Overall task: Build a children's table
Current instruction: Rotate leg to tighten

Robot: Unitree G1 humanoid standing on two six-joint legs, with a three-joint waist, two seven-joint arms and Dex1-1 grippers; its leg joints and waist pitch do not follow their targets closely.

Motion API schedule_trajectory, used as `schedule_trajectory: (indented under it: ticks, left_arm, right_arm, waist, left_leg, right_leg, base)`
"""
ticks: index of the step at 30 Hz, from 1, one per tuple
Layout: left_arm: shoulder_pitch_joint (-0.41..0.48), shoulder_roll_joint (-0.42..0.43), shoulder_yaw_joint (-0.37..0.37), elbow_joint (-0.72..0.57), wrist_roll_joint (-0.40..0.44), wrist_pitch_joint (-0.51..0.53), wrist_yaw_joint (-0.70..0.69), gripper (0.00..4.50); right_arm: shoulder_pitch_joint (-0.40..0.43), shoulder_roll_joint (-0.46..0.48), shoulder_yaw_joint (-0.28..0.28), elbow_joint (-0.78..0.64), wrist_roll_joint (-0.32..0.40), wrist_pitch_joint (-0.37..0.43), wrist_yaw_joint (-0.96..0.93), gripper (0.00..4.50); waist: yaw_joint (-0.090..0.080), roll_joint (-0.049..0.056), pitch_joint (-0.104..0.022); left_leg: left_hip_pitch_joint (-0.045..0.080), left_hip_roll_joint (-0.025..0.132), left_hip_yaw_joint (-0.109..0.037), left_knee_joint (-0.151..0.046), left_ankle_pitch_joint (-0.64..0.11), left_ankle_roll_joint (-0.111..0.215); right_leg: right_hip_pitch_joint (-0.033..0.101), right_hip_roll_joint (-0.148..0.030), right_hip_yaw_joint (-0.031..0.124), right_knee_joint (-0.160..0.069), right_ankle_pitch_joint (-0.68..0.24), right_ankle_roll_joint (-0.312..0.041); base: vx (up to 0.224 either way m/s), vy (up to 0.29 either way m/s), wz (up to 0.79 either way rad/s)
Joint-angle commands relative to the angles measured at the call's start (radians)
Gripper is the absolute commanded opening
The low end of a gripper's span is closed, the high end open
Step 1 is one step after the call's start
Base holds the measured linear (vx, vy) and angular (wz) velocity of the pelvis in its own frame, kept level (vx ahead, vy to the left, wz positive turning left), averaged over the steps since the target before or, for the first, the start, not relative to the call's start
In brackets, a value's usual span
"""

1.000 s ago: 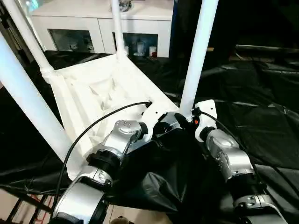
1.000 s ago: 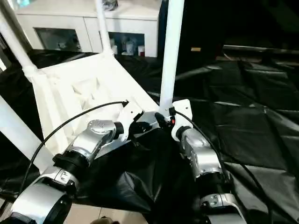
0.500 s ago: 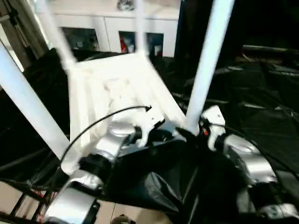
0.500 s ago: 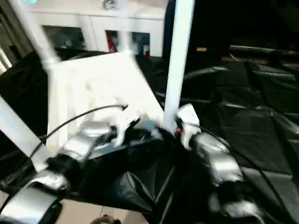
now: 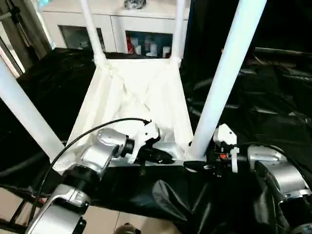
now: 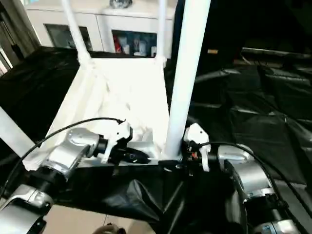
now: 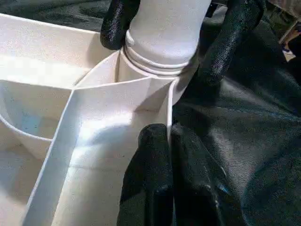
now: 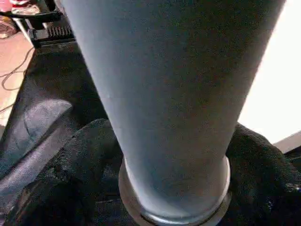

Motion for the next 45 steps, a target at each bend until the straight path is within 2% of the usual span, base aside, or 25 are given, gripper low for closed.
schedule_trajectory:
  ticks: [1,4,8,12,15,18,21,22,23,25,27,28,29,30,32,34,35,40,43,45]
  left_arm:
    - [-0.004,-0.014,-0.007,-0.060,-0.052,0.001,-0.045,0.00]
    - [0.005,-0.009,-0.020,-0.078,-0.059,0.012,-0.046,0.00]
    - [0.007,-0.010,-0.021,-0.084,-0.058,0.017,-0.046,0.00]
    - [0.012,-0.014,-0.021,-0.094,-0.055,0.022,-0.041,0.00]
    - [0.001,-0.042,-0.006,-0.061,-0.043,0.000,0.034,0.00]
    - [-0.031,-0.083,0.011,0.002,-0.017,-0.016,0.138,0.00]
    - [-0.093,-0.152,0.041,0.096,0.016,-0.042,0.310,0.00]
    - [-0.111,-0.173,0.048,0.119,0.020,-0.042,0.347,0.00]
    - [-0.142,-0.212,0.055,0.153,0.024,-0.033,0.408,0.00]
    - [-0.155,-0.230,0.056,0.167,0.027,-0.028,0.434,0.00]
    - [-0.179,-0.275,0.056,0.195,0.027,-0.019,0.476,0.00]
    - [-0.179,-0.275,0.056,0.195,0.027,-0.019,0.476,0.00]
    - [-0.190,-0.297,0.057,0.215,0.028,-0.029,0.487,0.00]
    - [-0.196,-0.306,0.059,0.227,0.030,-0.038,0.493,0.00]
    - [-0.200,-0.312,0.060,0.235,0.030,-0.044,0.494,0.00]
    - [-0.199,-0.314,0.058,0.238,0.030,-0.058,0.475,0.00]
    - [-0.194,-0.306,0.054,0.234,0.030,-0.068,0.460,0.00]
    - [-0.175,-0.267,0.051,0.222,0.026,-0.077,0.418,0.00]
    - [-0.158,-0.240,0.049,0.199,0.019,-0.081,0.364,0.00]
    - [-0.135,-0.204,0.038,0.161,0.008,-0.079,0.291,0.00]
  right_arm:
    - [0.003,0.000,0.022,-0.008,0.006,0.013,0.020,3.23]
    - [0.008,-0.001,0.028,-0.017,0.003,0.023,0.030,3.00]
    - [0.013,-0.002,0.029,-0.024,0.005,0.029,0.029,2.68]
    - [0.025,-0.001,0.031,-0.035,0.007,0.034,0.024,2.64]
    - [0.037,0.038,0.015,-0.035,0.001,0.030,-0.043,2.63]
    - [0.034,0.088,0.012,0.004,-0.039,-0.010,-0.137,2.63]
    - [0.000,0.181,-0.017,0.086,-0.087,0.011,-0.344,2.62]
    - [-0.012,0.208,-0.023,0.110,-0.101,0.007,-0.400,2.62]
    - [-0.031,0.256,-0.031,0.146,-0.120,0.006,-0.491,2.62]
    - [-0.043,0.284,-0.040,0.164,-0.124,0.012,-0.542,2.62]
    - [-0.081,0.361,-0.069,0.211,-0.132,0.028,-0.674,2.62]
    - [-0.081,0.361,-0.069,0.211,-0.132,0.028,-0.674,2.62]
    - [-0.096,0.396,-0.064,0.234,-0.145,-0.005,-0.708,2.62]
    - [-0.098,0.409,-0.051,0.235,-0.150,-0.036,-0.689,2.62]
    - [-0.097,0.414,-0.036,0.230,-0.151,-0.049,-0.663,2.62]
    - [-0.102,0.424,-0.046,0.222,-0.101,-0.017,-0.597,2.62]
    - [-0.103,0.421,-0.053,0.212,-0.080,-0.003,-0.575,3.18]
    - [-0.105,0.367,-0.041,0.198,-0.099,-0.030,-0.527,3.68]
    - [-0.102,0.318,-0.037,0.182,-0.088,-0.040,-0.452,3.68]
    - [-0.088,0.253,-0.037,0.134,-0.050,-0.028,-0.334,3.68]
  waist:
    - [-0.001,-0.018,-0.061]
    - [0.000,-0.017,-0.061]
    - [0.000,-0.016,-0.060]
    - [0.000,-0.015,-0.062]
    - [0.001,-0.016,-0.062]
    - [-0.005,-0.016,-0.059]
    - [-0.016,-0.017,-0.049]
    - [-0.018,-0.017,-0.049]
    - [-0.023,-0.013,-0.053]
    - [-0.028,-0.016,-0.053]
    - [-0.032,-0.011,-0.057]
    - [-0.034,-0.012,-0.058]
    - [-0.032,-0.008,-0.060]
    - [-0.034,-0.009,-0.061]
    - [-0.032,-0.011,-0.064]
    - [-0.031,-0.012,-0.064]
    - [-0.030,-0.009,-0.063]
    - [-0.031,-0.008,-0.060]
    - [-0.031,-0.010,-0.060]
    - [-0.026,-0.013,-0.060]
  left_leg:
    - [0.018,0.063,-0.018,-0.071,-0.182,0.079]
    - [0.017,0.061,-0.017,-0.068,-0.168,0.087]
    - [0.018,0.062,-0.018,-0.069,-0.183,0.080]
    - [0.018,0.061,-0.018,-0.068,-0.172,0.080]
    - [0.018,0.061,-0.017,-0.067,-0.170,0.083]
    - [0.018,0.058,-0.018,-0.071,-0.201,0.064]
    - [0.026,0.053,-0.020,-0.081,-0.286,0.015]
    - [0.028,0.052,-0.024,-0.083,-0.303,0.004]
    - [0.027,0.053,-0.026,-0.085,-0.302,-0.010]
    - [0.027,0.053,-0.027,-0.086,-0.305,-0.014]
    - [0.022,0.051,-0.026,-0.084,-0.277,-0.008]
    - [0.021,0.050,-0.026,-0.084,-0.266,-0.006]
    - [0.020,0.051,-0.024,-0.081,-0.242,0.005]
    - [0.018,0.050,-0.023,-0.079,-0.233,0.008]
    - [0.017,0.050,-0.022,-0.074,-0.200,0.027]
    - [0.016,0.048,-0.020,-0.072,-0.181,0.052]
    - [0.017,0.050,-0.020,-0.073,-0.184,0.064]
    - [0.020,0.054,-0.022,-0.079,-0.239,0.045]
    - [0.019,0.054,-0.021,-0.078,-0.228,0.047]
    - [0.017,0.055,-0.019,-0.074,-0.211,0.067]
  right_leg:
    - [0.043,-0.070,0.039,-0.066,-0.140,-0.246]
    - [0.043,-0.067,0.038,-0.064,-0.119,-0.252]
    - [0.044,-0.068,0.038,-0.066,-0.139,-0.249]
    - [0.045,-0.067,0.037,-0.063,-0.112,-0.252]
    - [0.045,-0.068,0.037,-0.063,-0.110,-0.253]
    - [0.043,-0.069,0.038,-0.071,-0.161,-0.244]
    - [0.038,-0.072,0.039,-0.092,-0.348,-0.195]
    - [0.038,-0.074,0.037,-0.094,-0.381,-0.186]
    - [0.039,-0.075,0.037,-0.095,-0.383,-0.168]
    - [0.037,-0.073,0.038,-0.095,-0.368,-0.166]
    - [0.041,-0.071,0.038,-0.088,-0.297,-0.179]
    - [0.041,-0.071,0.038,-0.086,-0.279,-0.181]
    - [0.042,-0.070,0.038,-0.082,-0.225,-0.189]
    - [0.043,-0.069,0.038,-0.081,-0.206,-0.192]
    - [0.047,-0.069,0.037,-0.074,-0.138,-0.205]
    - [0.050,-0.067,0.036,-0.072,-0.099,-0.217]
    - [0.050,-0.068,0.036,-0.073,-0.110,-0.223]
    - [0.048,-0.070,0.036,-0.081,-0.196,-0.212]
    - [0.049,-0.070,0.038,-0.078,-0.168,-0.213]
    - [0.053,-0.071,0.038,-0.075,-0.139,-0.222]
  base:
    - [0.000,0.000,0.00]
    - [0.000,0.000,0.00]
    - [0.000,0.000,0.00]
    - [0.000,0.000,0.00]
    - [0.000,0.000,0.00]
    - [0.000,0.000,0.00]
    - [0.000,0.000,0.00]
    - [0.000,0.000,0.00]
    - [0.000,0.000,0.00]
    - [0.000,0.000,0.00]
    - [0.000,0.000,0.00]
    - [0.000,0.000,0.00]
    - [0.000,0.000,0.00]
    - [0.000,0.000,0.00]
    - [0.000,0.000,0.00]
    - [0.000,0.000,0.00]
    - [0.000,0.000,0.00]
    - [0.000,0.000,0.00]
    - [0.000,0.000,0.00]
    - [0.000,0.000,0.00]
